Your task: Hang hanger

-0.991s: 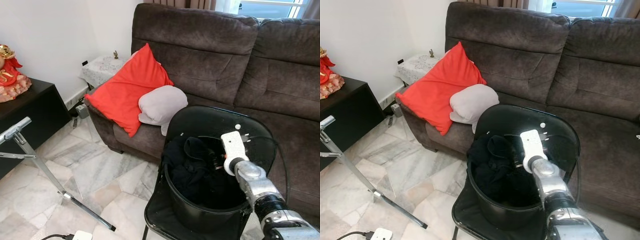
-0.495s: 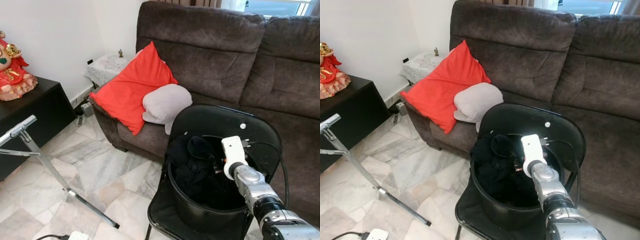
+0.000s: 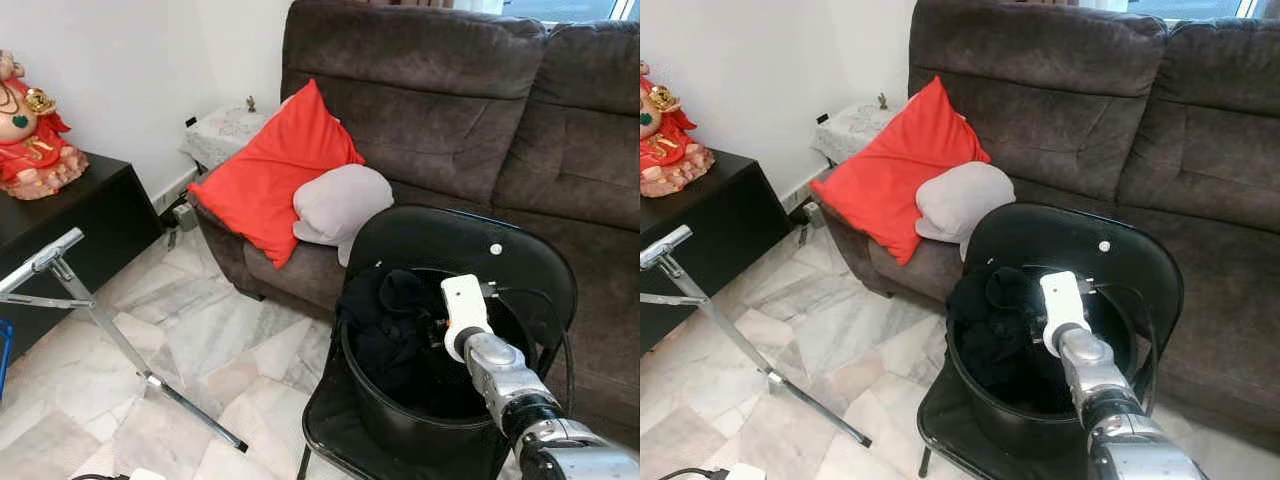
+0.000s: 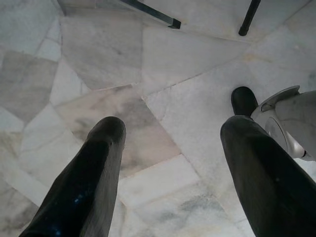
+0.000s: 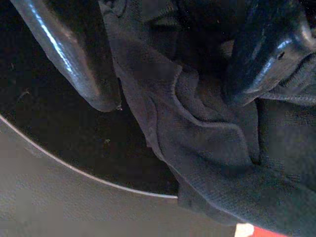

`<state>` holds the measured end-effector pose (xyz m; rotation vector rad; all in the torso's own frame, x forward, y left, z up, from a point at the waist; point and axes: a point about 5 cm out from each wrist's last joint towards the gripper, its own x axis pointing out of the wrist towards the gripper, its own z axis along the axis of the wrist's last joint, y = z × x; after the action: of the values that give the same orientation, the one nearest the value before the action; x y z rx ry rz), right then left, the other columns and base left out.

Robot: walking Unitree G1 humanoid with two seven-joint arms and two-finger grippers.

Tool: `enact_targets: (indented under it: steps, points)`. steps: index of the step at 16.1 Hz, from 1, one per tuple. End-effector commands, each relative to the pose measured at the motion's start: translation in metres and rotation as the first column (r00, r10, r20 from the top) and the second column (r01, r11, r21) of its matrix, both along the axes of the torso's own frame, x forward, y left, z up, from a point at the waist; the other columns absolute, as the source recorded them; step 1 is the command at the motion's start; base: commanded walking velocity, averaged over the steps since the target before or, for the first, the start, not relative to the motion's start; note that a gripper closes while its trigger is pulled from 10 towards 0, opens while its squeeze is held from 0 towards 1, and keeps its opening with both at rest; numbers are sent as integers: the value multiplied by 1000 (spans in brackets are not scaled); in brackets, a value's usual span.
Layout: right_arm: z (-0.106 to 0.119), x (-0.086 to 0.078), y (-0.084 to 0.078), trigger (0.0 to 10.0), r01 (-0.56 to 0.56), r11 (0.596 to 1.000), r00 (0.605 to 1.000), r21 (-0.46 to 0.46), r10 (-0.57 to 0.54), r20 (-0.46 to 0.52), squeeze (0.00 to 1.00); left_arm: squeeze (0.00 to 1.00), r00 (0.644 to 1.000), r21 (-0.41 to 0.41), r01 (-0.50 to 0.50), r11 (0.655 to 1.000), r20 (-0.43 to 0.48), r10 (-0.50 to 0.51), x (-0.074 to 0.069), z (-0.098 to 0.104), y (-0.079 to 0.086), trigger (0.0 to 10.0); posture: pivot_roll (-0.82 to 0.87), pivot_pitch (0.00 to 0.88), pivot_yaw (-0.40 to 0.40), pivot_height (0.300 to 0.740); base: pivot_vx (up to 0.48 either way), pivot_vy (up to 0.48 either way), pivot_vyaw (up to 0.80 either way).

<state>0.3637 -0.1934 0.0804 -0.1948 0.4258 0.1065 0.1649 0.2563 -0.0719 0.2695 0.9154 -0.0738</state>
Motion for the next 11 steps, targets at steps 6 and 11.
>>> enact_targets:
  steps: [6, 11]
  points:
    - [-5, -1, 6, 0, -8, 1000, 1000, -7, 8, -19, 0, 0, 1000, 29, 12, 1000, -25, -12, -8, 0, 10, 10000, 108, 84, 121, 740, 0, 0, 0]
    - [-11, -5, 5, 0, 1, 1000, 999, -6, -1, -37, 0, 0, 999, 27, 21, 999, -31, -20, -10, -1, 10, 10000, 108, 88, 126, 740, 0, 0, 0]
